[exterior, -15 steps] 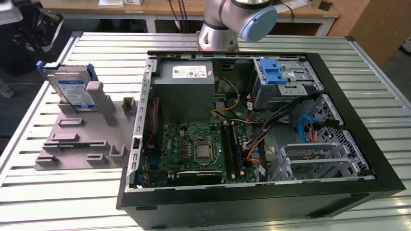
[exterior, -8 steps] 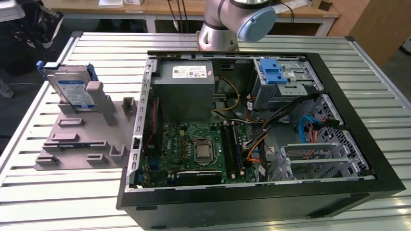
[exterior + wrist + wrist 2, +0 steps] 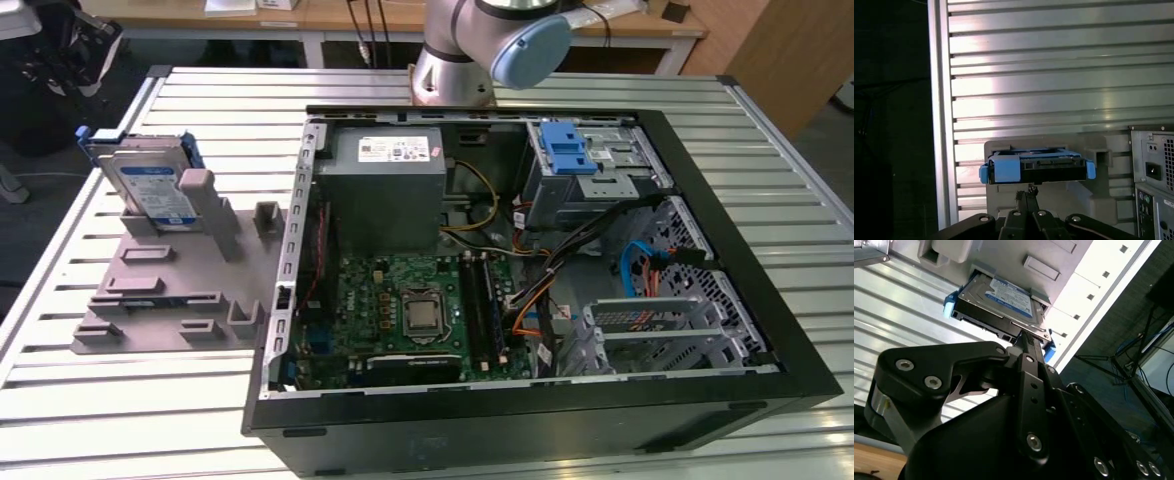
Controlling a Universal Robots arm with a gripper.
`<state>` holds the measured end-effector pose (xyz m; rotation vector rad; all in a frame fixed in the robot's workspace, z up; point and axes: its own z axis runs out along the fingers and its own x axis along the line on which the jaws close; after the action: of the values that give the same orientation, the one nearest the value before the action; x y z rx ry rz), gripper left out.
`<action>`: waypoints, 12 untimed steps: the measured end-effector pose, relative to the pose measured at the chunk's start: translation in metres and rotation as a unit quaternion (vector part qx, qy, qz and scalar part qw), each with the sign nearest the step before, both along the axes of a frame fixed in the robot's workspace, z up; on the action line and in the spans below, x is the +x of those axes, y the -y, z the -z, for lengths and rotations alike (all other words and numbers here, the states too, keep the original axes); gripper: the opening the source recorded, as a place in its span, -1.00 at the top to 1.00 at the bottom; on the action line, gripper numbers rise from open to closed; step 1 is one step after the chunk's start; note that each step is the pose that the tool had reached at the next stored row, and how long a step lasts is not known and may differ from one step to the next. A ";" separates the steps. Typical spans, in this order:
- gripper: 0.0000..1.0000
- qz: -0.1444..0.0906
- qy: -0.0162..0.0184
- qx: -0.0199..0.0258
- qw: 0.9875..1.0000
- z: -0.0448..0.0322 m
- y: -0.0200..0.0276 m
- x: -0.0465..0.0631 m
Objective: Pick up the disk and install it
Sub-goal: 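Reach for the disk, then pick up the disk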
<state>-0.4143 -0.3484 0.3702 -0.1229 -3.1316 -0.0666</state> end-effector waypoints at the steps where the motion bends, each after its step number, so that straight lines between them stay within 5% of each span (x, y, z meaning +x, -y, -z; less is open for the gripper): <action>1: 0.79 0.000 0.000 0.000 1.000 0.0000 0.0000 0.000; 12: 0.79 0.000 0.000 0.001 1.000 0.0000 0.0000 0.000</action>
<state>-0.4145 -0.3484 0.3702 -0.1229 -3.1314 -0.0701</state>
